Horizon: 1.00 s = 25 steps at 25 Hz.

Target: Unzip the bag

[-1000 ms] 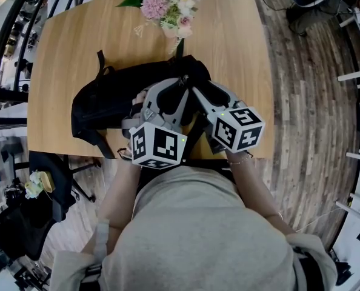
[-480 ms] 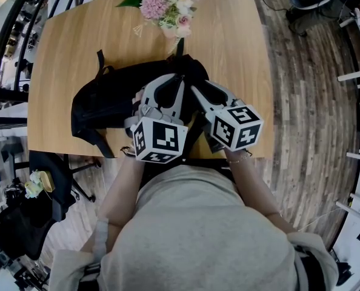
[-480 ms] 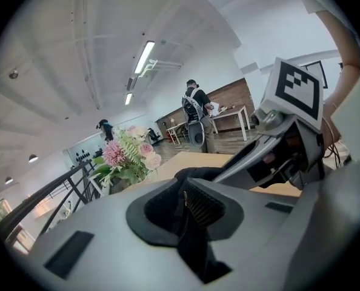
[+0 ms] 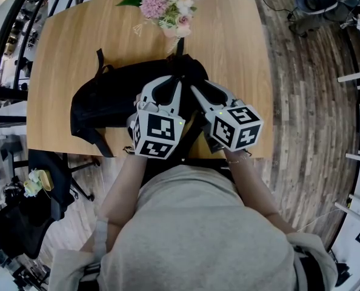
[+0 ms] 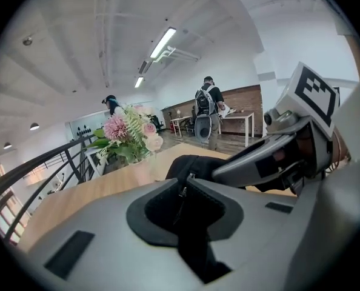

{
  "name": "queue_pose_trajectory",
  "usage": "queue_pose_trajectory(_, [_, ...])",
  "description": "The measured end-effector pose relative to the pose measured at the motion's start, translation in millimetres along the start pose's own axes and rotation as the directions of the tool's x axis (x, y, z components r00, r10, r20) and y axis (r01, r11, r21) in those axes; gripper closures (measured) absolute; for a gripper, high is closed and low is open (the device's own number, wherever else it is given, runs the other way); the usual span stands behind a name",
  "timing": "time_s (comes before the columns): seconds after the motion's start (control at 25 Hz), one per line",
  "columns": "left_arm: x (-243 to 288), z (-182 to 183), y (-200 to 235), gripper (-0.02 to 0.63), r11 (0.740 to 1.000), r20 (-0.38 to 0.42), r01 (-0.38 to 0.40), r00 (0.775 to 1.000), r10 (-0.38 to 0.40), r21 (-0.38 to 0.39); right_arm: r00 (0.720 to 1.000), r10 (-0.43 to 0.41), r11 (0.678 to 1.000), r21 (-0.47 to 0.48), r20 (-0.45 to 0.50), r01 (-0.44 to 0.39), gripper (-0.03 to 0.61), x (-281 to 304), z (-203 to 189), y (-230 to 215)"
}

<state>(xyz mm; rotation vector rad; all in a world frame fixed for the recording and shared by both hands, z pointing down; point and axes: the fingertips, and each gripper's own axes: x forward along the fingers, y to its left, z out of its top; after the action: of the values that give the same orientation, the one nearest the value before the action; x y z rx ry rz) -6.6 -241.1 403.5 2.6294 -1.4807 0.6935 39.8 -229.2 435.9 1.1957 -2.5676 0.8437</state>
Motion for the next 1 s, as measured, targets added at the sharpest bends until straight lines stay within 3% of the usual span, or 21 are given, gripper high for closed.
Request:
queue_pose_trajectory(0.64, [-17.3, 8.7, 0.8, 0.568, 0.986, 0.042, 0.033, 0.999, -0.026, -0.161, 1.000, 0.007, 1.000, -0.006, 0.000, -0.007, 0.476, -2.0, -0.8, -0.9])
queue_pose_trajectory(1.0, [-27.9, 4.2, -3.9, 0.568, 0.957, 0.063, 0.039, 0.998, -0.021, -0.286, 1.000, 0.016, 1.000, -0.021, 0.005, -0.016, 0.474, -6.2, 4.6, 2.5])
